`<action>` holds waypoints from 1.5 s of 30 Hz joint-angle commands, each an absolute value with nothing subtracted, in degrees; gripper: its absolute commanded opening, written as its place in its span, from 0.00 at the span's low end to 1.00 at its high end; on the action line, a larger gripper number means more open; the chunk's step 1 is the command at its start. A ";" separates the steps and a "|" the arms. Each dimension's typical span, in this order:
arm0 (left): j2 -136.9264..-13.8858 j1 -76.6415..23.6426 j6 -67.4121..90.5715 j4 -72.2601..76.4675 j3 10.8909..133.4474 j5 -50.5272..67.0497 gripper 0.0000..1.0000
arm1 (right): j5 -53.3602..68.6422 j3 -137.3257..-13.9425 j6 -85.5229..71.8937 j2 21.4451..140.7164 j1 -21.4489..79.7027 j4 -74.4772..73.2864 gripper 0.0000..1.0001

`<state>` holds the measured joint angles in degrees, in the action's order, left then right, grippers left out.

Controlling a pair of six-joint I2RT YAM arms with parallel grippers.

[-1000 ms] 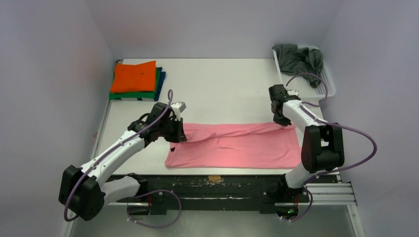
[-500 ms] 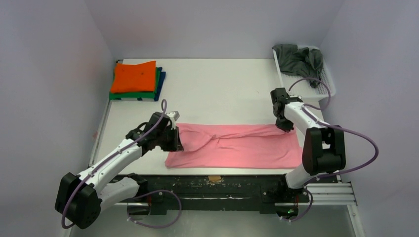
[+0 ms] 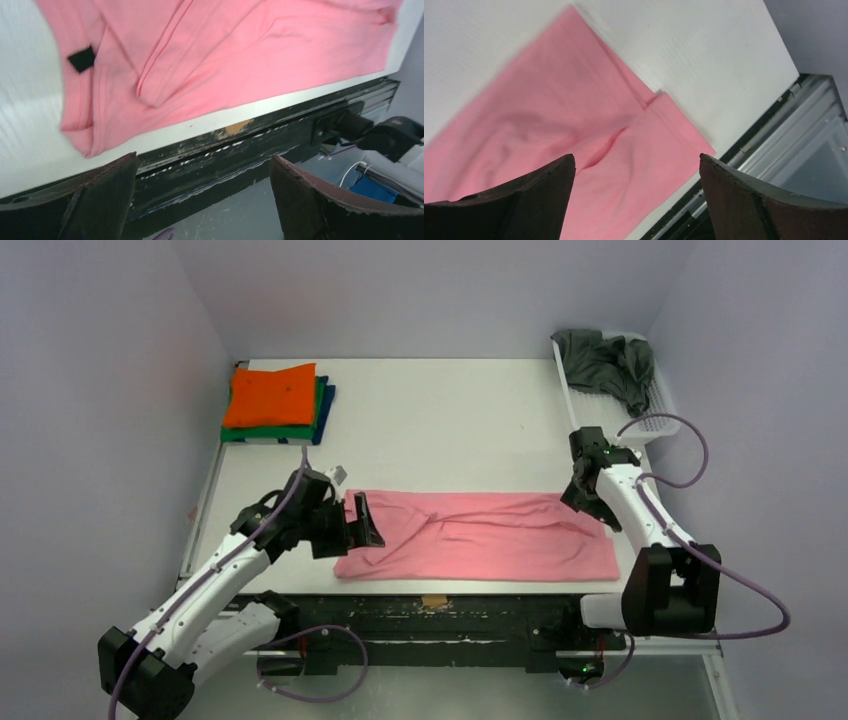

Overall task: Fold and stack the t-shirts
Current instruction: Fold the other side of the tshirt into a rectangle, then rotate the tshirt 90 degrees

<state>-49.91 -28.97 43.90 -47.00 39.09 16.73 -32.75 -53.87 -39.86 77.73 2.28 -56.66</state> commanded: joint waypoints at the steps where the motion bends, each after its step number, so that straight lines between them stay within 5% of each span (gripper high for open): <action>1: -56.83 -28.96 42.74 -42.56 48.95 12.91 1.00 | -28.77 -60.07 -35.65 74.14 2.33 -49.52 0.91; 13: -92.37 -25.07 49.38 -24.59 54.85 21.16 1.00 | 10.07 -55.79 -24.87 83.25 2.33 -26.36 0.92; 21: -115.32 -19.08 43.19 -35.68 79.17 17.48 1.00 | 14.33 -53.80 -24.83 89.28 2.38 -25.98 0.92; 29: -139.41 -16.94 45.05 -55.84 123.65 18.64 1.00 | 14.18 -54.30 -24.66 90.06 2.41 -28.07 0.92; 33: -141.18 -16.49 51.96 -37.75 122.92 25.87 1.00 | 11.27 -53.50 -23.33 88.92 2.44 -30.46 0.92; 45: -156.38 -16.44 69.50 -21.28 135.91 33.20 1.00 | 6.82 -47.57 -23.74 83.46 2.46 -35.41 0.93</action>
<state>-152.11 -16.10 64.20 -27.20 133.53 35.70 7.97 -49.58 -24.34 84.01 2.28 -33.23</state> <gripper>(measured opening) 0.998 0.926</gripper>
